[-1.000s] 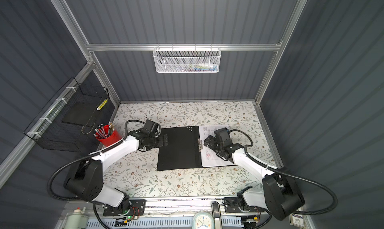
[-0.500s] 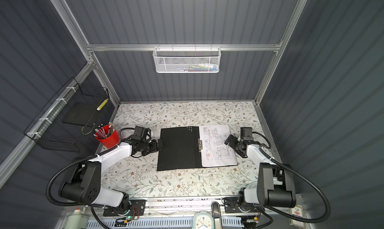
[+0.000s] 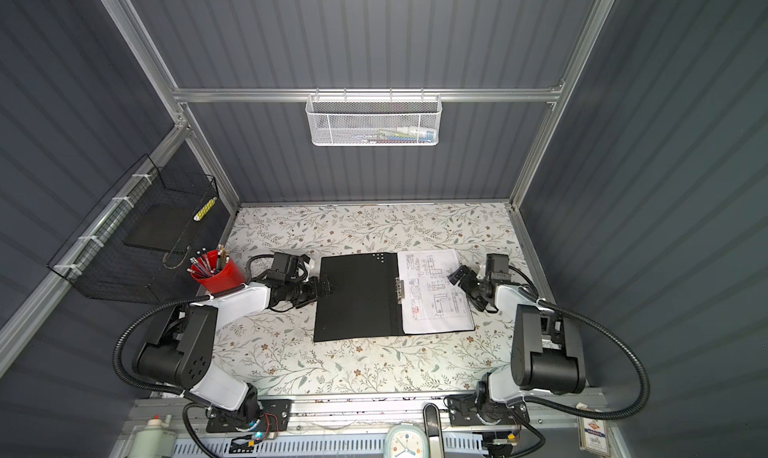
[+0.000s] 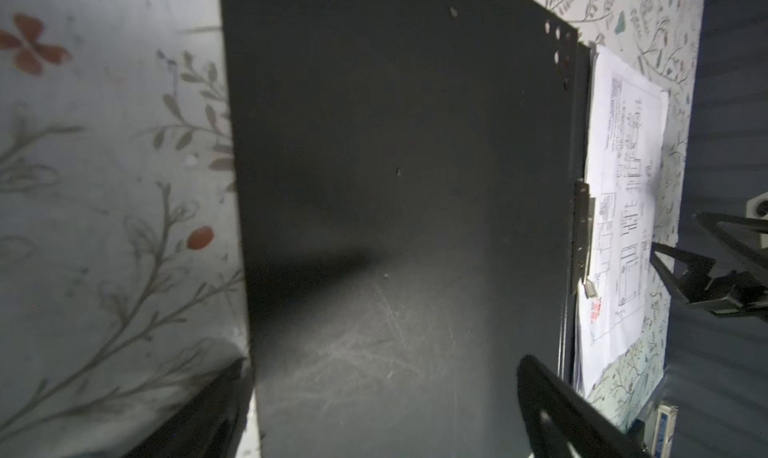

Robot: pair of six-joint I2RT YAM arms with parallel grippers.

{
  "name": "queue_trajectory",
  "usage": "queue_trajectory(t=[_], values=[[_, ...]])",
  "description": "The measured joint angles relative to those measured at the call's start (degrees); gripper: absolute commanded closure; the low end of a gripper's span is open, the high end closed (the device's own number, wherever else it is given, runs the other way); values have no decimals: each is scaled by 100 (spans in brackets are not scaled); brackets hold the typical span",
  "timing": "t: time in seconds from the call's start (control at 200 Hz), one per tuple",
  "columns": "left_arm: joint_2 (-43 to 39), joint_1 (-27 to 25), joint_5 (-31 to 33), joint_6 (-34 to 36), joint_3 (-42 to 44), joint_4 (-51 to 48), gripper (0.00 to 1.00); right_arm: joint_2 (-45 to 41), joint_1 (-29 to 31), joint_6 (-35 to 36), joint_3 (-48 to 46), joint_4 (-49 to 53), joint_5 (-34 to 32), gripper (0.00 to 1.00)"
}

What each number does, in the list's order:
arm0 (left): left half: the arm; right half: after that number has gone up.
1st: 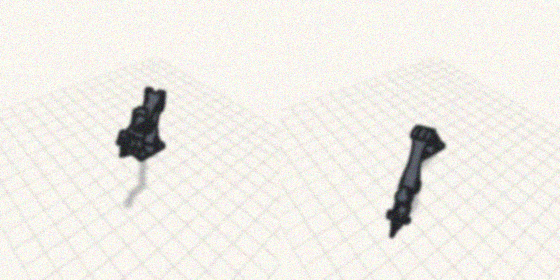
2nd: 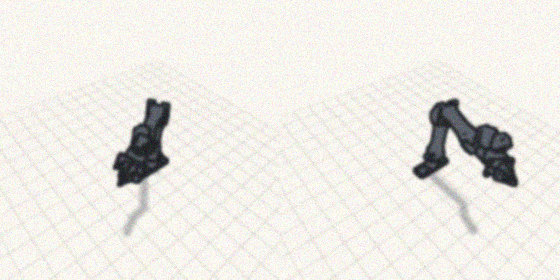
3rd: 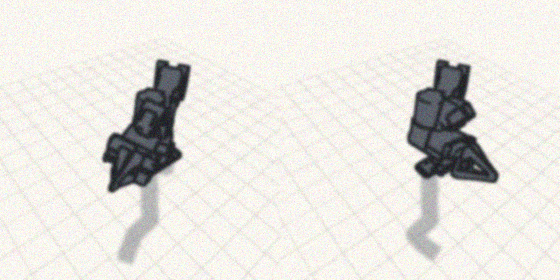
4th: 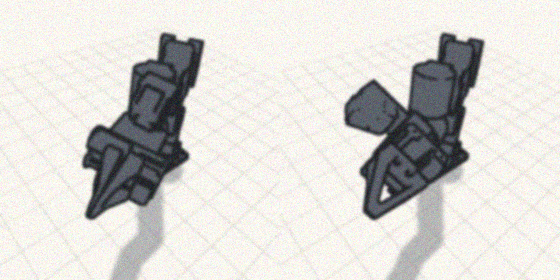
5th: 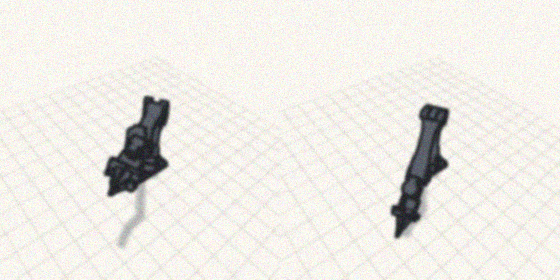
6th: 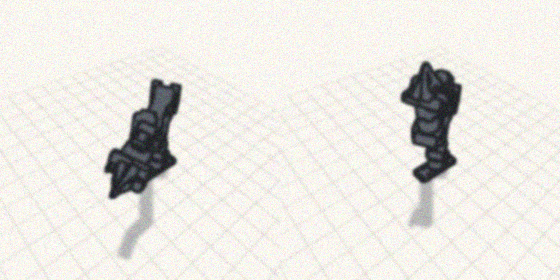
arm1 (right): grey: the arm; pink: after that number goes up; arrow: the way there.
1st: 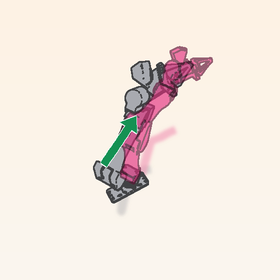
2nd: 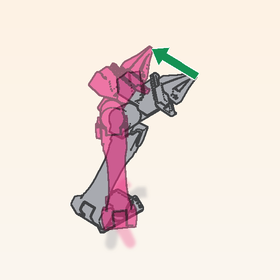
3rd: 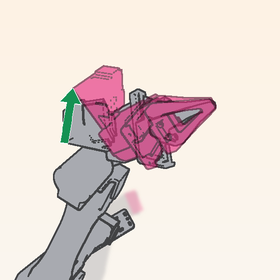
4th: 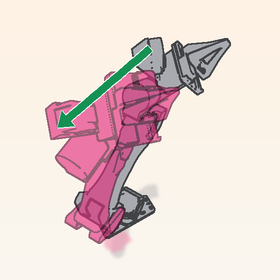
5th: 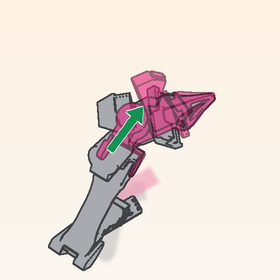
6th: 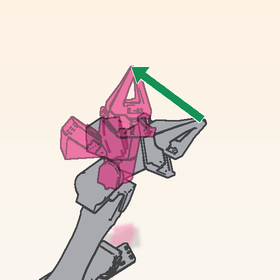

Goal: Put the files into the folder
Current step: 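Release the clip with the right gripper and draw it back, then lift the orange cover with the left gripper and fold it over the sheets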

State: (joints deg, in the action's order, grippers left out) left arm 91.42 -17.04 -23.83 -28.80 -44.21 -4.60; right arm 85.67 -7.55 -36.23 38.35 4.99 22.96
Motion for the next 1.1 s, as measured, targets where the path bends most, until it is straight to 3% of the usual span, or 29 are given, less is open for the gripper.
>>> queue_trajectory(t=[0.415, 0.64, 0.86, 0.99, 1.095], values=[[83, 98, -323, -195, -46, 177, 0, 90, -66, -238, -103, -463, 227, 1], [-737, 96, -310, -306, -289, -509, 0, 63, 31, -260, -173, -560, 317, 1], [-1377, 74, -509, -382, -957, -544, 0, 63, 396, -476, -258, -796, 321, 1], [-1585, -245, -481, -337, -1425, -717, 0, 98, 699, -629, -269, -944, 243, 1], [-1617, -909, -542, -330, -1759, -903, 0, 214, 1150, -894, -267, -1143, 424, 1]])
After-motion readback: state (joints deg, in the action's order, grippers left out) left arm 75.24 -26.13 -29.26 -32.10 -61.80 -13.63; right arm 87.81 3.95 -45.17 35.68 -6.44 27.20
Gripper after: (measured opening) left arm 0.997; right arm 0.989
